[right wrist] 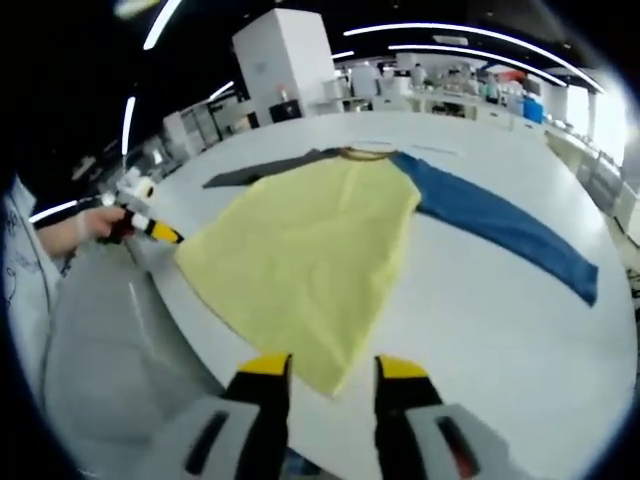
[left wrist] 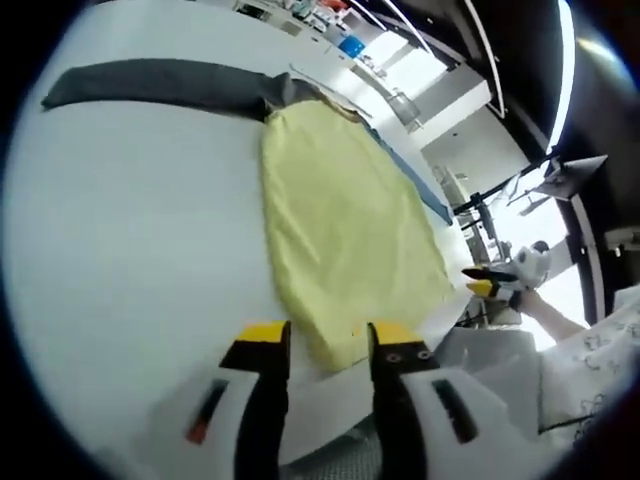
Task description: Fold the garment on the visible template until the final outline fits inside the template.
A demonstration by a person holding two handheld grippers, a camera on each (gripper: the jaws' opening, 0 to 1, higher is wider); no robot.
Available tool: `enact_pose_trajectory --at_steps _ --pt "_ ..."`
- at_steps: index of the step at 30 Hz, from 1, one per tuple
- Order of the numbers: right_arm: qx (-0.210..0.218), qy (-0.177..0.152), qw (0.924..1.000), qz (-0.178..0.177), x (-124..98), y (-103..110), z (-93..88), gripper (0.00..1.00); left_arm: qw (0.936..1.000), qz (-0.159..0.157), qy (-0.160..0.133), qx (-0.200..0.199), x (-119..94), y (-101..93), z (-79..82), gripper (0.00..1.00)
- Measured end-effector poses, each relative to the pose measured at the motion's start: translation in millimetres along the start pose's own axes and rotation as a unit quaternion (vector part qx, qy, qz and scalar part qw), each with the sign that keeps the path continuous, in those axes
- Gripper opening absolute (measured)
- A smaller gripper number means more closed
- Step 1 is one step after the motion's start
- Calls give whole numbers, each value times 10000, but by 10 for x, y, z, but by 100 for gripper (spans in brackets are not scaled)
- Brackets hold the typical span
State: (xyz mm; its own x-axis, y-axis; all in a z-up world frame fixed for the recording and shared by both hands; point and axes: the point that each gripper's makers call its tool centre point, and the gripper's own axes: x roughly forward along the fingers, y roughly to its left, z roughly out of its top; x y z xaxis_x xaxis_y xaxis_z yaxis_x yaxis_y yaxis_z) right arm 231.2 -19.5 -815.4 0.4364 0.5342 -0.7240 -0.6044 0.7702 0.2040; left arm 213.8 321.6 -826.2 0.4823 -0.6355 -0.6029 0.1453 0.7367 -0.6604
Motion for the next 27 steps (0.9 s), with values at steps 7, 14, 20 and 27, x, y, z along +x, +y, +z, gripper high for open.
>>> enact_pose_trajectory --at_steps 7,14,20,27 --pt "-27 15 10000 -5 -7 8 9 28 9996 -265 109 73 136 -193 37 27" --pt "-21 23 10000 -32 -4 -13 -5 28 9989 -430 115 128 199 -343 57 26" --pt "-34 61 10000 -9 0 18 -27 28 9991 -328 219 136 260 -314 -18 26" --pt "-41 69 10000 0 14 34 -31 27 9988 -372 258 179 246 -325 -24 27"
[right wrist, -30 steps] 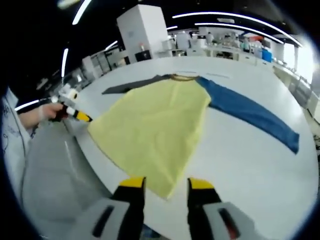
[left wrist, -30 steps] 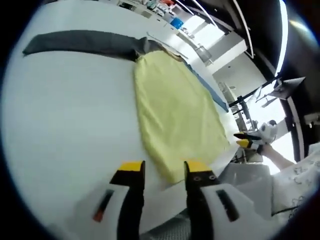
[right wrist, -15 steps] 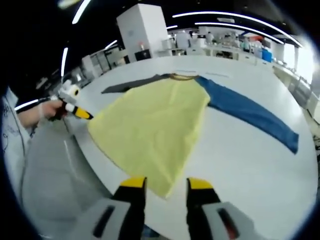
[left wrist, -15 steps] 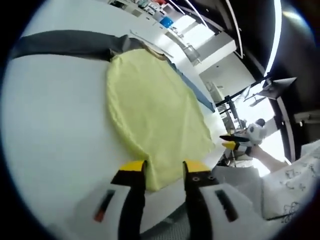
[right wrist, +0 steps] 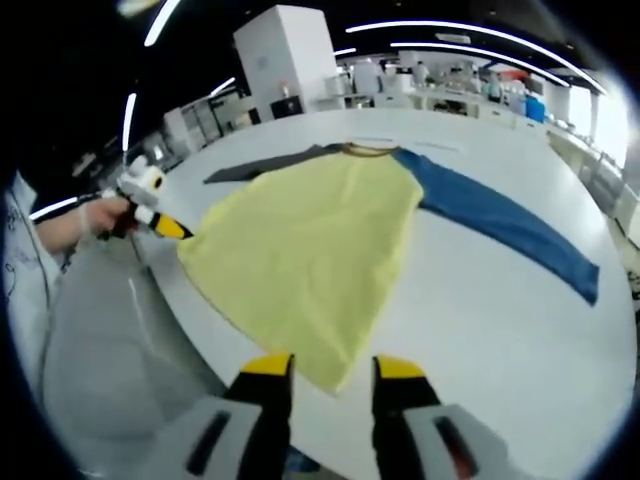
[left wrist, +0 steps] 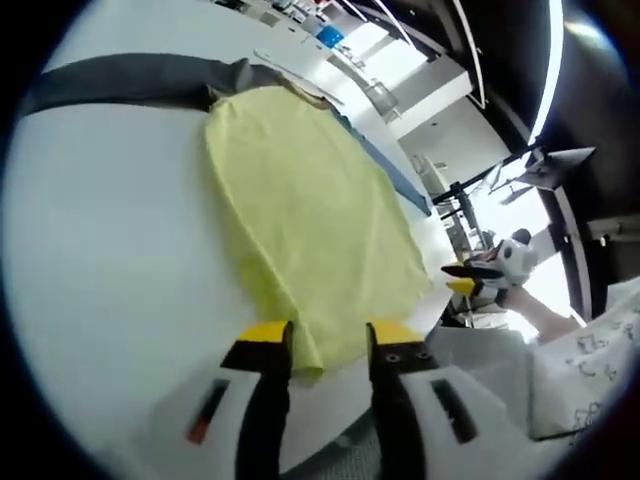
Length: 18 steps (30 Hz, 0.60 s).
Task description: Fold the garment on the visible template until the final outline fits inside the template.
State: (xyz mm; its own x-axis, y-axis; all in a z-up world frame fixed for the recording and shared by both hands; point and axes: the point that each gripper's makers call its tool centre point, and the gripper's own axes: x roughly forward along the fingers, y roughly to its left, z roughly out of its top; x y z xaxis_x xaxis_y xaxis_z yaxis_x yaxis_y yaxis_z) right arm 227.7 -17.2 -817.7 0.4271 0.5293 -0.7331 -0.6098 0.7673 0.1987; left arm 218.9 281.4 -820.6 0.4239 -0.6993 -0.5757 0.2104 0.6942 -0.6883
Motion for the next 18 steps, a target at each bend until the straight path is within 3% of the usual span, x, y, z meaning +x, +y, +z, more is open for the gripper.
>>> enact_pose_trajectory --at_steps 9,14,18 --pt "-15 -14 10000 25 0 36 19 27 9998 116 -126 -107 -349 92 -77 27" --pt "-36 -15 10000 41 17 46 22 27 9994 46 -204 -259 -438 61 -149 26" --pt "-49 -51 10000 34 7 49 42 27 9992 372 -122 -102 -470 293 -189 27"
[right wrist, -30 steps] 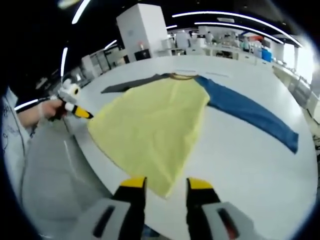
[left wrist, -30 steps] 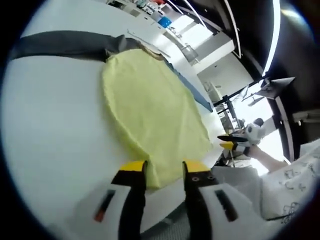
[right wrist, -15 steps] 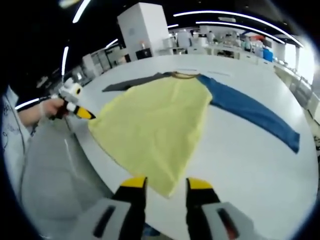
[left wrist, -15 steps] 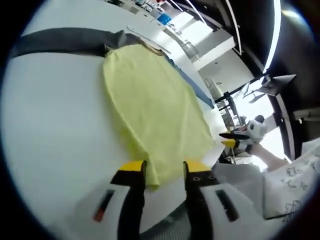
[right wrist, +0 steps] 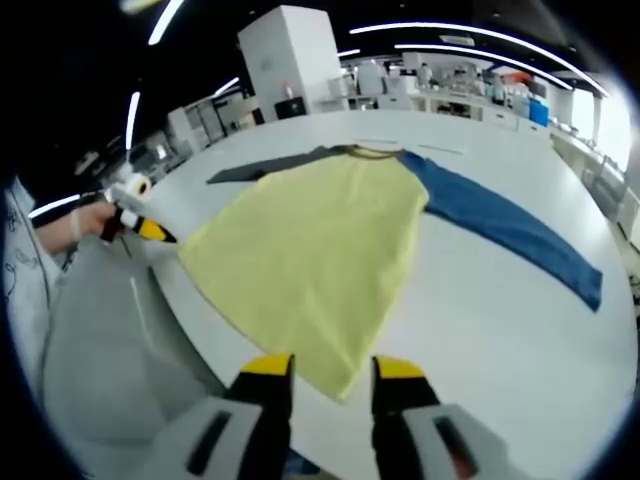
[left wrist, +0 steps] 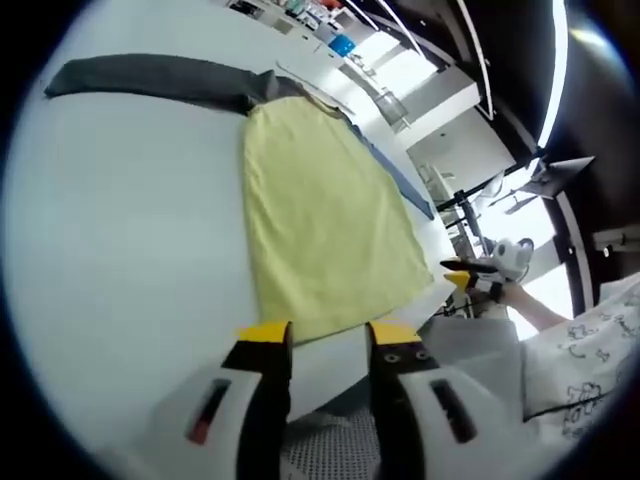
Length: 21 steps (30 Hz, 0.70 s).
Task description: Fold the garment on the visible template until the final outline fits inside the template.
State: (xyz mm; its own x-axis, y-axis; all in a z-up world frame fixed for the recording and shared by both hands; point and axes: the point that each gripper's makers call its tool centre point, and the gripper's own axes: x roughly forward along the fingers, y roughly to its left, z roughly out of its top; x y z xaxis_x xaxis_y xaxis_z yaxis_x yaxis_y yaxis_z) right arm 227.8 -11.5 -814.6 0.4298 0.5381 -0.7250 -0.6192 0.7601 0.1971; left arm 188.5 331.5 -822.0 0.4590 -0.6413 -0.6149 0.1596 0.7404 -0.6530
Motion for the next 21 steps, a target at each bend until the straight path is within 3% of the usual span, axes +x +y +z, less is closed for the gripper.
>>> enact_pose_trajectory --at_steps 4,7,9,11,14,16,19,21 --pt "11 -7 10000 -20 -14 -20 5 29 9997 149 -82 161 1 127 45 39" --pt "7 -84 9999 -60 -41 -39 34 35 9976 218 -235 617 -1 188 136 54" --pt "0 -124 9998 -127 -46 -86 35 41 9951 215 -370 887 1 150 191 67" --pt "42 -182 9997 -185 -54 -135 47 50 9926 194 -461 1111 -7 100 238 73" --pt "111 -310 9992 -236 -69 -172 89 64 9907 141 -594 1218 -13 45 302 84" --pt "154 -337 9990 -264 -64 -203 100 71 9898 226 -713 1215 -5 15 350 99" --pt "88 -403 9985 -371 -66 -249 138 86 9876 60 -781 1364 -20 -124 383 99" --pt "65 -442 9978 -499 -61 -353 174 96 9827 24 -833 1653 -40 -180 431 99"
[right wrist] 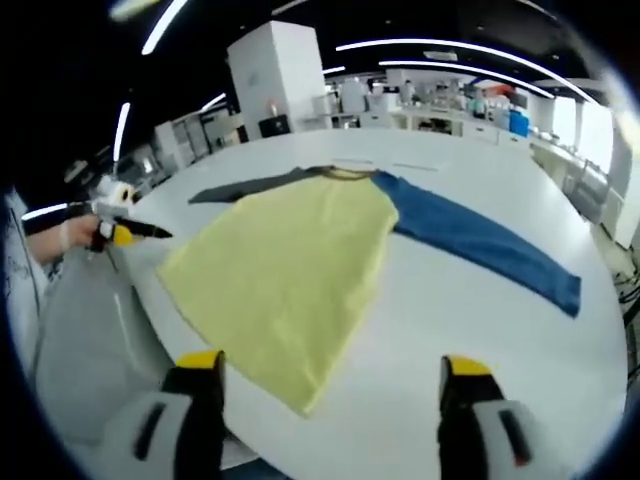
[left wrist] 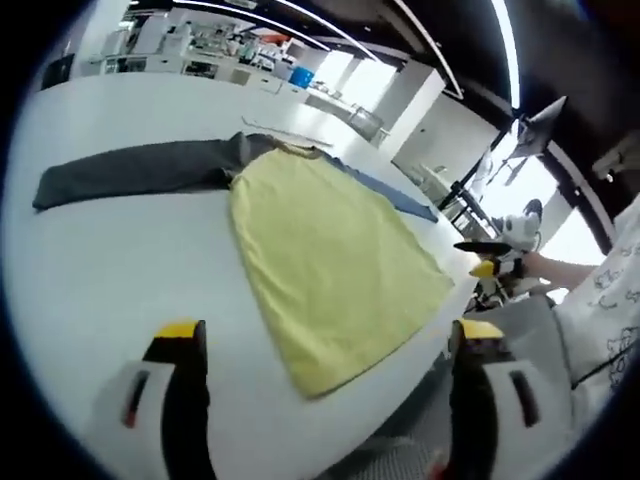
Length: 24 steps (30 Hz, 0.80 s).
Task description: Fold the garment on the visible template until the final outline fits inside the template.
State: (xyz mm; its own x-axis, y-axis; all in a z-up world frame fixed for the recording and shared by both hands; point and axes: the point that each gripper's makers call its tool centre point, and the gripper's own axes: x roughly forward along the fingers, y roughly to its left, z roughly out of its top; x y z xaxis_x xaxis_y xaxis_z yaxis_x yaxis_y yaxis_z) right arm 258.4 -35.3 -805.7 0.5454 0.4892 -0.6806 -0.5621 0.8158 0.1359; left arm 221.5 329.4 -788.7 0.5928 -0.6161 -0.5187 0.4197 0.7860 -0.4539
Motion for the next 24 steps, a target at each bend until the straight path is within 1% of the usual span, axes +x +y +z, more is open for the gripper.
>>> enact_pose_trajectory --at_steps 2,3,5,6,9,10,11,13,14,15,16,17,18,19,20,21,24 --pt "30 -73 10000 -50 0 -56 51 100 9996 -3 -35 277 -17 2 55 99" --pt "115 -110 9998 -83 -2 -122 80 100 9992 -10 -68 405 -24 -7 85 99" --pt "311 -167 9994 -53 2 -182 127 100 9975 -61 -190 674 -37 -41 162 99" --pt "401 -166 9990 -128 1 -261 149 100 9966 -37 -253 778 -47 -50 204 99" --pt "347 -166 9989 -282 -15 -437 192 100 9962 -72 -340 796 -56 -104 270 99" --pt "353 -156 9987 -319 -19 -495 204 100 9958 -80 -418 816 -57 -108 304 99" --pt "384 -107 9984 -394 -26 -607 212 100 9957 -57 -461 803 -55 -101 322 98" --pt "396 -175 9970 -637 -64 -824 281 100 9949 -4 -578 829 -55 -70 359 97" --pt "430 -186 9965 -687 -73 -898 295 100 9941 24 -682 846 -67 -66 398 97" --pt "502 -195 9953 -799 -84 -1032 306 99 9932 39 -777 864 -78 -61 434 97" --pt "536 -190 9948 -849 -90 -1088 308 98 9930 45 -810 863 -92 -62 459 97" --pt "600 -168 9929 -1008 -116 -1256 320 95 9930 39 -816 848 -93 -56 470 97" --pt "630 -166 9924 -1048 -123 -1294 322 94 9934 42 -795 824 -92 -41 472 97" --pt "729 -253 9904 -1151 -134 -1417 358 95 9935 62 -785 826 -93 -31 470 97" --pt "775 -297 9891 -1214 -144 -1492 375 96 9933 78 -783 852 -95 -12 468 98" --pt "913 -295 9869 -1298 -152 -1641 368 96 9933 88 -775 858 -97 2 465 98" --pt "1149 -480 9814 -1464 -199 -1870 427 94 9930 121 -838 823 -113 19 490 98"
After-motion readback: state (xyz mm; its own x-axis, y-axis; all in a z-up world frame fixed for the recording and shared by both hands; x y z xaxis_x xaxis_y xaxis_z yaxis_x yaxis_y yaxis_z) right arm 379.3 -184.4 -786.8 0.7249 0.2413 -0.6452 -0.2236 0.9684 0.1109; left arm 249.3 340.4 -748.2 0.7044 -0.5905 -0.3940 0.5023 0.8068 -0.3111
